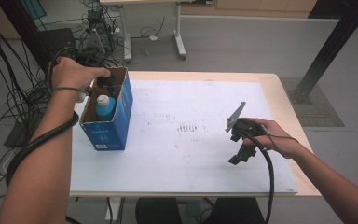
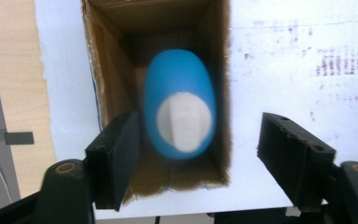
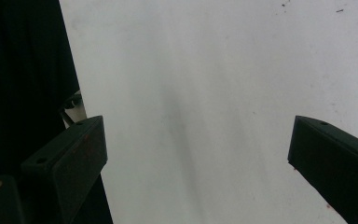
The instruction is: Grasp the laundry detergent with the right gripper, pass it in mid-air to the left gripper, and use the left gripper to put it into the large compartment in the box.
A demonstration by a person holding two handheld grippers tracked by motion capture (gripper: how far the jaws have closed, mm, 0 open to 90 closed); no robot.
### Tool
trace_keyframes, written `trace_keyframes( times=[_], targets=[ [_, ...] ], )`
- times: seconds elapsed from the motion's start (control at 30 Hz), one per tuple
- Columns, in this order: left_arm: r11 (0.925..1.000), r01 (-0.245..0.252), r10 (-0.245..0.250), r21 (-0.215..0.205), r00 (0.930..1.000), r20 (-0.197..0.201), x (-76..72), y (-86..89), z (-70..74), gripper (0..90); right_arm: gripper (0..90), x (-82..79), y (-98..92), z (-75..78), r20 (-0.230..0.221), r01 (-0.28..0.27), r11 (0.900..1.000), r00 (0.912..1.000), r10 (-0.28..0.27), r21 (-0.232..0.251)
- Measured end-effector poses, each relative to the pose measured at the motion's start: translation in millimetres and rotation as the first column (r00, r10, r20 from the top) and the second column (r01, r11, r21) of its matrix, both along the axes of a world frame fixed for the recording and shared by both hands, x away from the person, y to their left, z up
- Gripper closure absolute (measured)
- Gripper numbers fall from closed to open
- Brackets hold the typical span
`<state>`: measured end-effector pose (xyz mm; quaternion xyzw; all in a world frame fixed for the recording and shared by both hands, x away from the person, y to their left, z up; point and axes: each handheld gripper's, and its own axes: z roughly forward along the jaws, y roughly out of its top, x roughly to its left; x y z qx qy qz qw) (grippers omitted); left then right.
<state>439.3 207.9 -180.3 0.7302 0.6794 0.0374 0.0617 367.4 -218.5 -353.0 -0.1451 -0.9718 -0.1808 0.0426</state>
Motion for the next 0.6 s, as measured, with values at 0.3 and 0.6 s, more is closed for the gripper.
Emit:
trace_keyframes(
  times=[0.3,0.6],
  targets=[
    [0.9995,0.019,-0.019,0.026,0.9998,-0.011,-6.2,-14.1,15.7,13.7,4.3,0.8,-1.4,2.2,0.002,0.003,1.0,1.0,-0.003,0.0],
    [0.9973,0.061,-0.06,0.041,0.9981,-0.009,-13.2,-35.3,22.7,4.5,4.3,4.3,-4.2,3.4,-0.004,0.015,1.0,0.9999,-0.015,-0.007]
  ],
)
